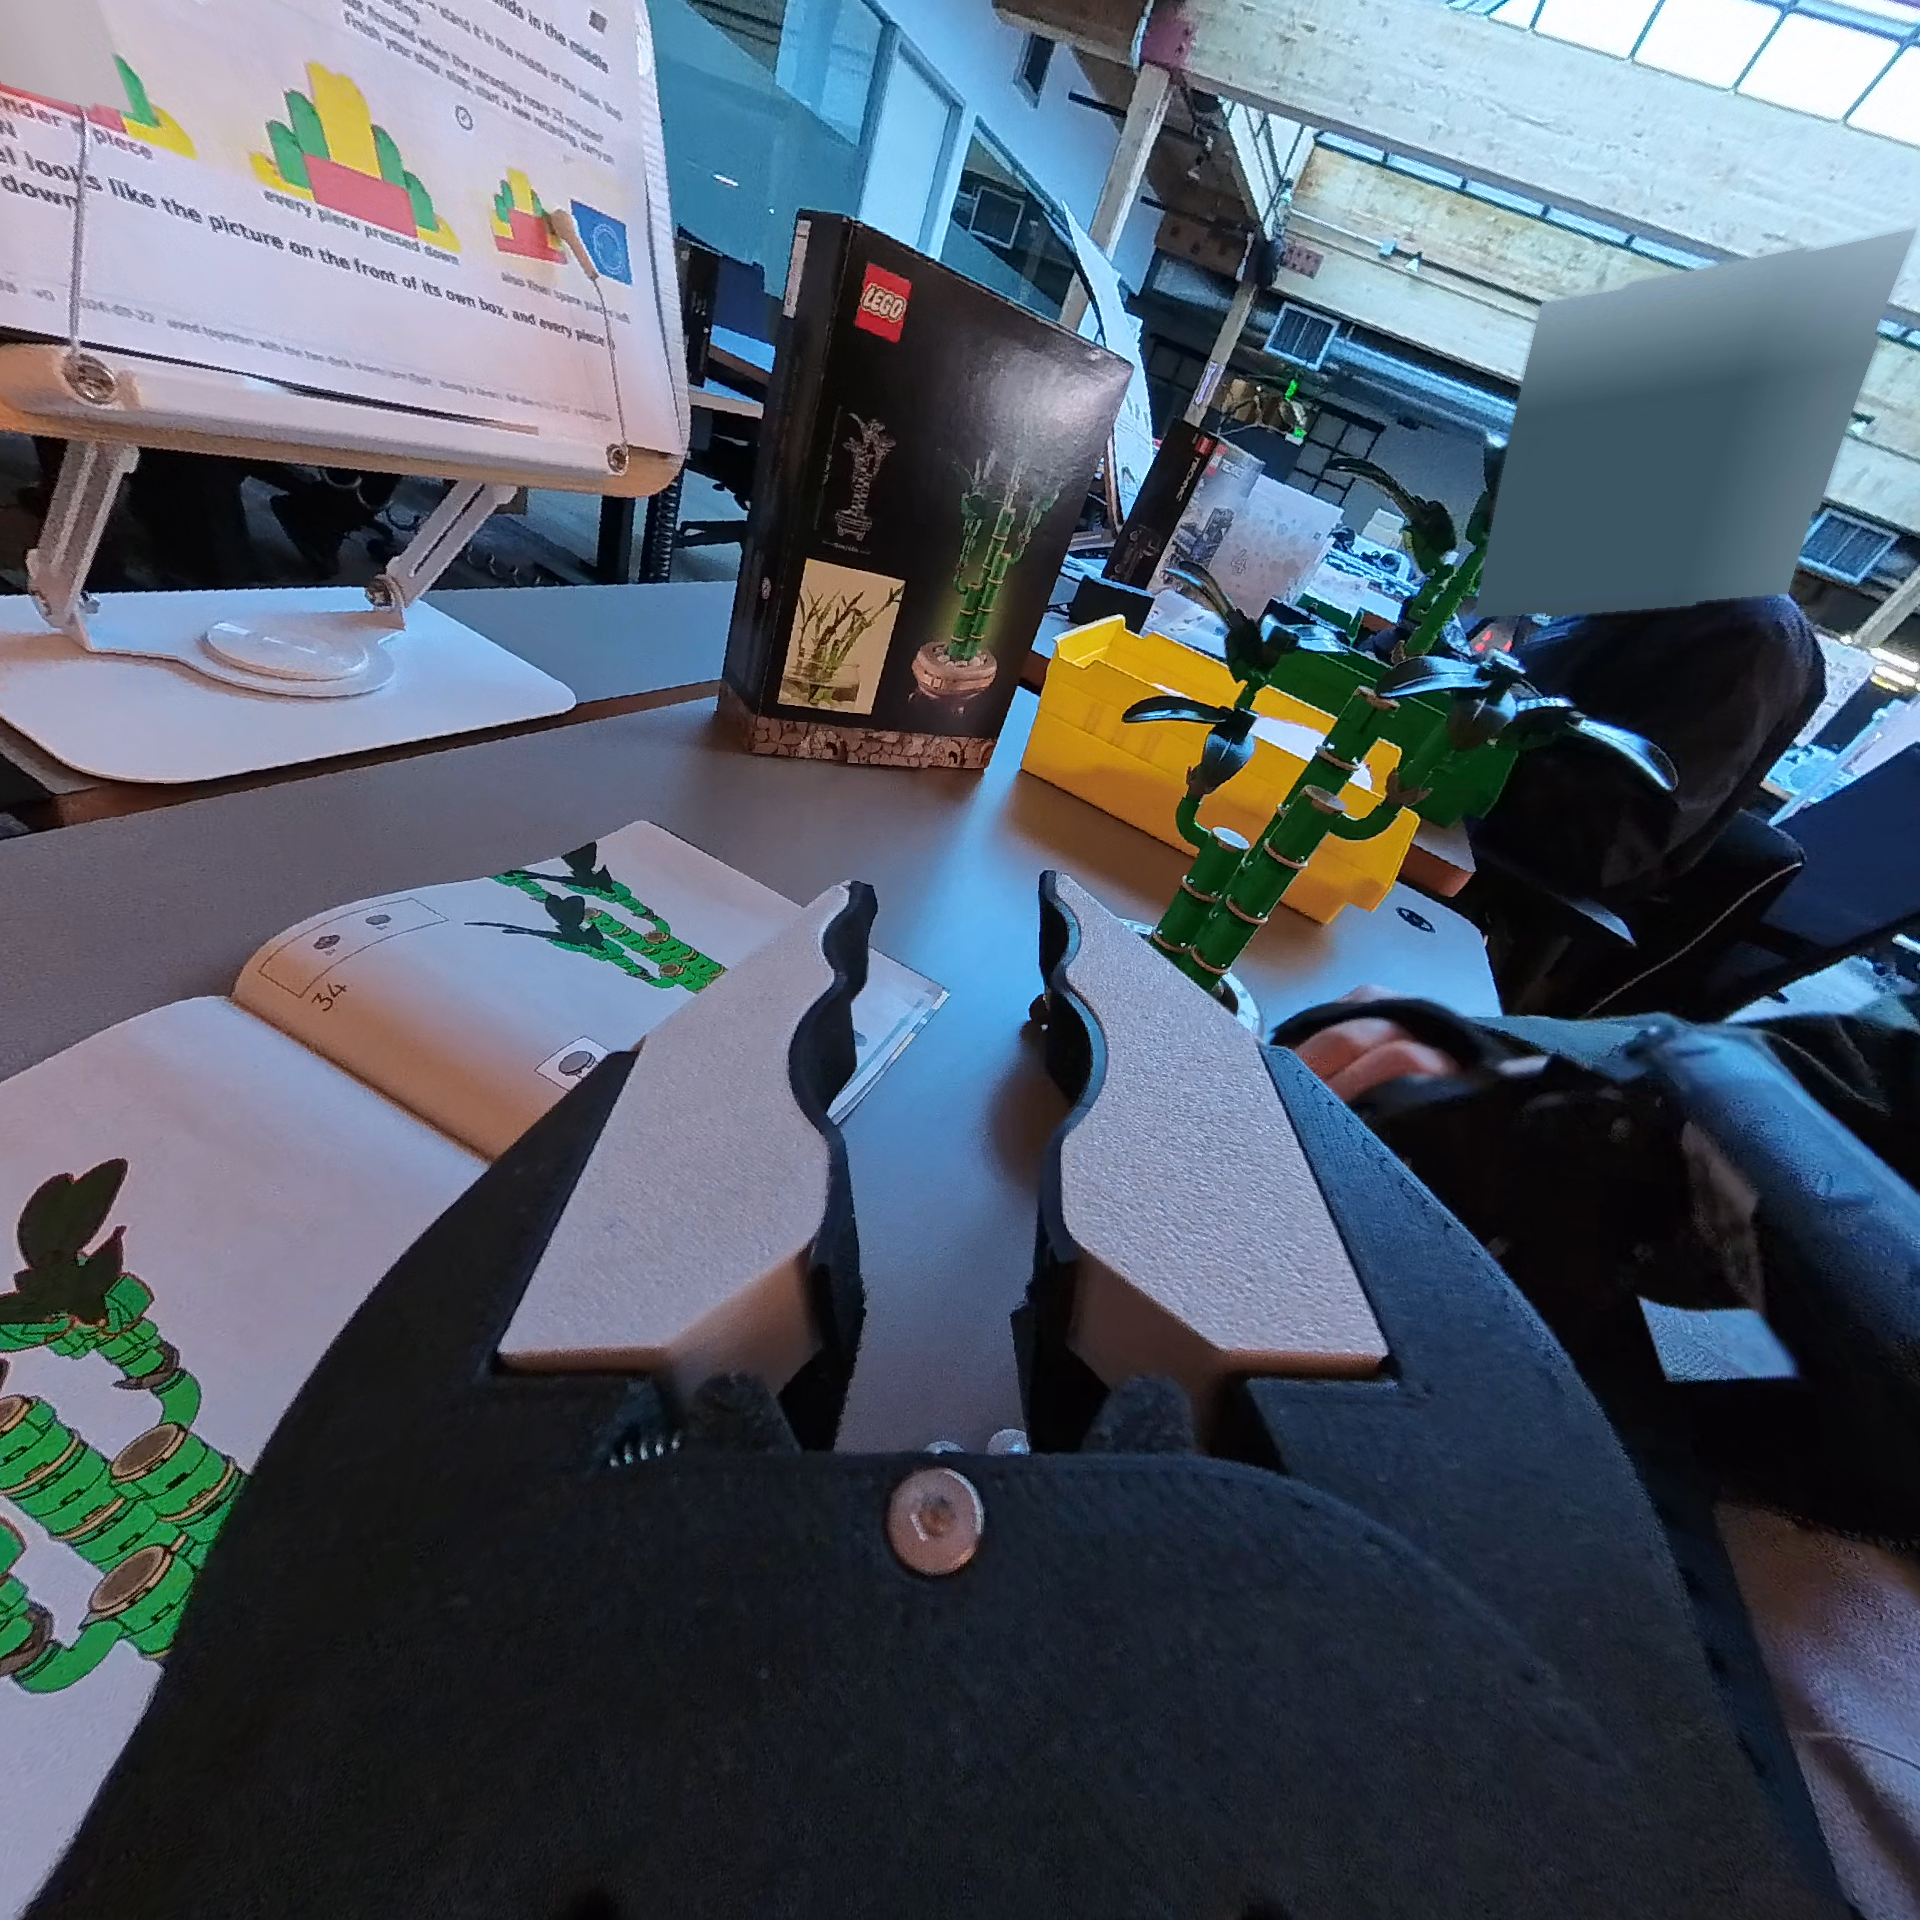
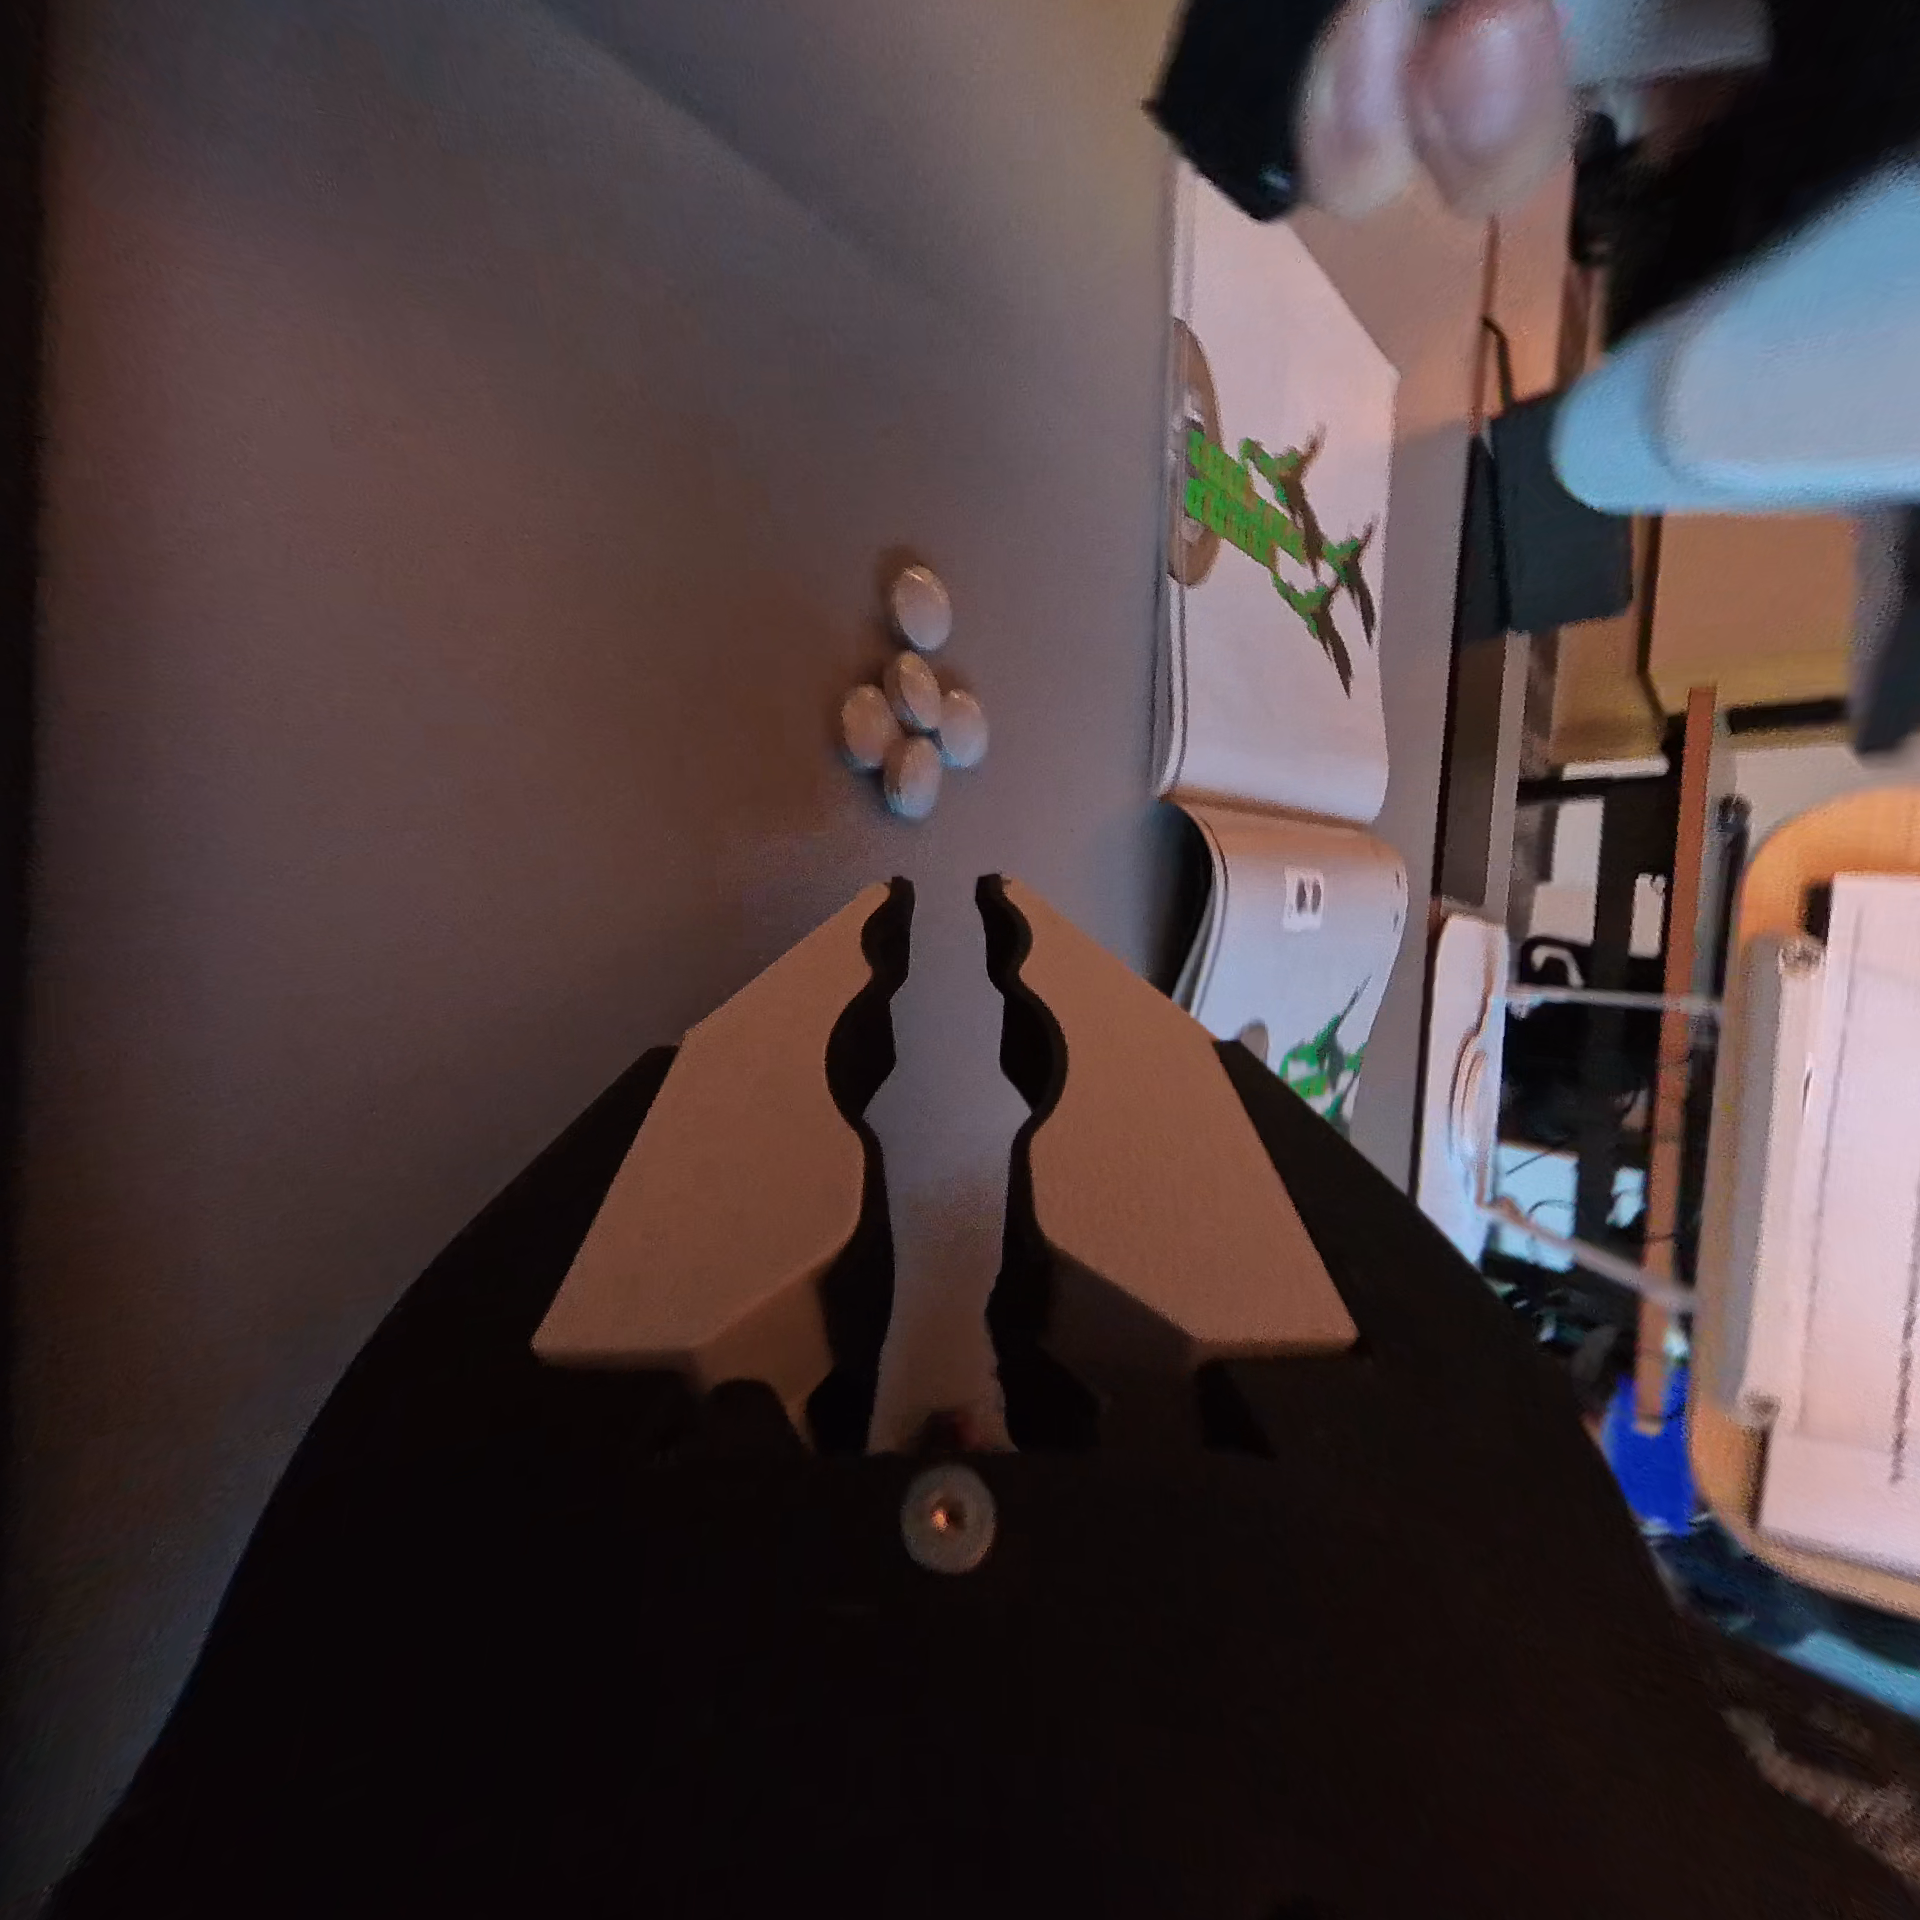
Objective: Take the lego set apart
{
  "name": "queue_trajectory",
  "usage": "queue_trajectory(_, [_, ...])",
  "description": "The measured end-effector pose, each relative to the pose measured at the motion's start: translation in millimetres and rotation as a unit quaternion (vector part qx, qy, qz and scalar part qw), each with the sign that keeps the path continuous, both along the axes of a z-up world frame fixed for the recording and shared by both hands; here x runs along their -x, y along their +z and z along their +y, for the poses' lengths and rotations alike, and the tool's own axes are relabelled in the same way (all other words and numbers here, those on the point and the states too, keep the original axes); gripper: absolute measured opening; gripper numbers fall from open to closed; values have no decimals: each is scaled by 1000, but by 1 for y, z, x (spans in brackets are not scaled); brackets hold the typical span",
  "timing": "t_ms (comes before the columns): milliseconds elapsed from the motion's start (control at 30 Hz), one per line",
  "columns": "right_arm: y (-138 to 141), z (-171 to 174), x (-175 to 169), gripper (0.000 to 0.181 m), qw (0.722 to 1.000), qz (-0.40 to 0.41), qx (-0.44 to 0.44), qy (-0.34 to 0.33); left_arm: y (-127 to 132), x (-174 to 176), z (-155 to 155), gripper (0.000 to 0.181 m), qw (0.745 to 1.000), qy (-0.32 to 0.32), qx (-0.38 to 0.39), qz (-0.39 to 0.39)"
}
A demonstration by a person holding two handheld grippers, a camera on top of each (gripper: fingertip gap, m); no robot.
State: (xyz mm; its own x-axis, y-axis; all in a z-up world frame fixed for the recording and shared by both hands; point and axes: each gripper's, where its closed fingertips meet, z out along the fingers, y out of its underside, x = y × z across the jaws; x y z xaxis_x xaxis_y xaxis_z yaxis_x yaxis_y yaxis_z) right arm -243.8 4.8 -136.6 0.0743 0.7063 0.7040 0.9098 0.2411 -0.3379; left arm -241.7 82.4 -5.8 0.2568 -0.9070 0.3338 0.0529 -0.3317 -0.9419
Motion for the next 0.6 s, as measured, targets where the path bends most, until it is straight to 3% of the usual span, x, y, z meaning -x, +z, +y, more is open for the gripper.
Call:
queue_trajectory(133, [41,-32,-38,12,991,125,-3,-40,-1,1,1,32,1000,-1,10,-3])
queue_trajectory(300, [66,-61,-143,8,962,248,-27,-109,-11,-10,-5,34,1000,-19,8,20])
queue_trajectory(433, [54,-48,-221,10,944,281,50,-168,-21,-30,-25,36,997,-69,9,37])
queue_trajectory(600, [58,-3,-241,20,912,360,125,-151,-18,-58,-67,55,987,-154,27,33])
